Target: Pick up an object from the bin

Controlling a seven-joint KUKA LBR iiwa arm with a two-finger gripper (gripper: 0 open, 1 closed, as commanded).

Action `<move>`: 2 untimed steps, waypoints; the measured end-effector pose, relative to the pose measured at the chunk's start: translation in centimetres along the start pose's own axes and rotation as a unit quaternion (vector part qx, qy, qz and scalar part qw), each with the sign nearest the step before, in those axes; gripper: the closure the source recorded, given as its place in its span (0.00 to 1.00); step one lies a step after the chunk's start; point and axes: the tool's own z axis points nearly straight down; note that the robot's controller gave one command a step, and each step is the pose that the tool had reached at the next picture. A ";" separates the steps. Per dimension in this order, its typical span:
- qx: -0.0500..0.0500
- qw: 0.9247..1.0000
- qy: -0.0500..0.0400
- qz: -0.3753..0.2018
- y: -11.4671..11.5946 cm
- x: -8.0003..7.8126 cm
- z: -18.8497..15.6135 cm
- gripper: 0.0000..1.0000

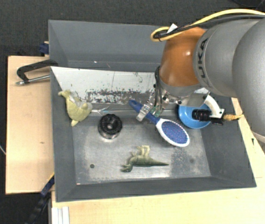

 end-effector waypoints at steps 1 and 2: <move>0.002 1.000 0.002 -0.001 0.1 0.0 0.0 1.00; 0.001 1.000 0.001 -0.001 0.2 -0.1 -2.2 1.00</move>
Offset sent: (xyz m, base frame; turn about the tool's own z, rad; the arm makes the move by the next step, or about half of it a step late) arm 0.0000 0.0000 0.0002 0.0000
